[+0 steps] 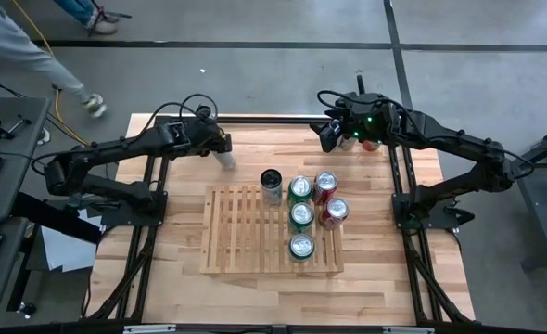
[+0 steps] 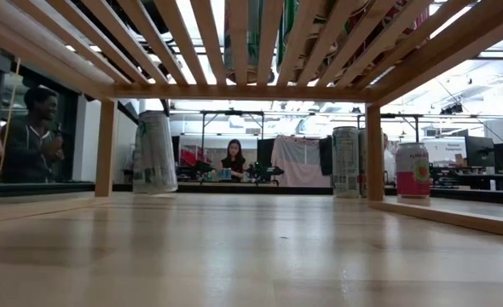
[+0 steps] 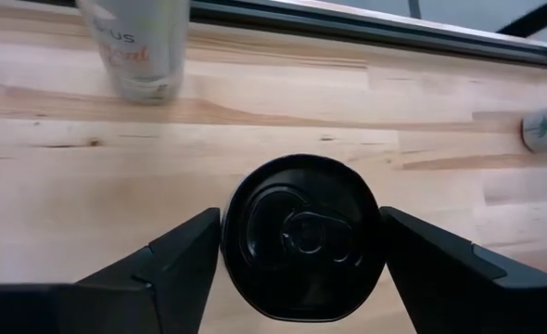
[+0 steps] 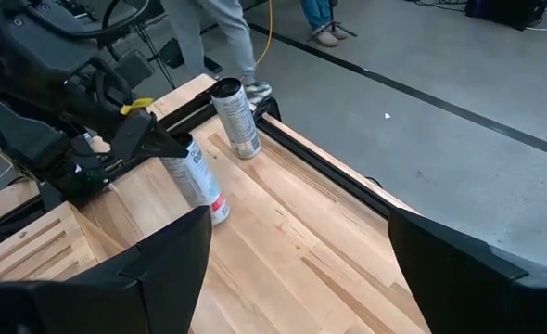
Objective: Place canned beverage on shelf
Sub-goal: Put the left white-pink soda can on the shelf aligned with the other white-pink soda can
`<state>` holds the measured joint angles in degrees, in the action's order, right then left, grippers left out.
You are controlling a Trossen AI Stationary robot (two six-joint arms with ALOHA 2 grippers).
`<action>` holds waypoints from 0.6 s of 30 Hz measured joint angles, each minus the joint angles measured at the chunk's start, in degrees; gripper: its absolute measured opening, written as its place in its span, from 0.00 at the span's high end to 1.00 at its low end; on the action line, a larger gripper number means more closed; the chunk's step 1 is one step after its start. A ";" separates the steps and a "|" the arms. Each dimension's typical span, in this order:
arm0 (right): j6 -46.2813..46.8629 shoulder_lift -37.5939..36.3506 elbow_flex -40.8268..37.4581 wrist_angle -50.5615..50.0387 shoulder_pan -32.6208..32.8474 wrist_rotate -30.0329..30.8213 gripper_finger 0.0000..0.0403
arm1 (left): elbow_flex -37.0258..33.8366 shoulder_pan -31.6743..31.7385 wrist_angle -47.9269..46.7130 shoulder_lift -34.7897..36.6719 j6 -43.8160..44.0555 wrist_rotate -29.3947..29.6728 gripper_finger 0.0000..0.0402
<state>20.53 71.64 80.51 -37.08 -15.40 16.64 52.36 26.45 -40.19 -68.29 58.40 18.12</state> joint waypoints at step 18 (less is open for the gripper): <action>0.20 0.00 0.00 0.00 0.00 -0.04 0.22 | 0.14 0.00 -2.81 0.07 -8.13 -0.16 0.30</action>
<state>20.73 71.64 80.51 -37.08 -15.40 16.60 52.50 26.46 -43.00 -68.23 50.27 17.96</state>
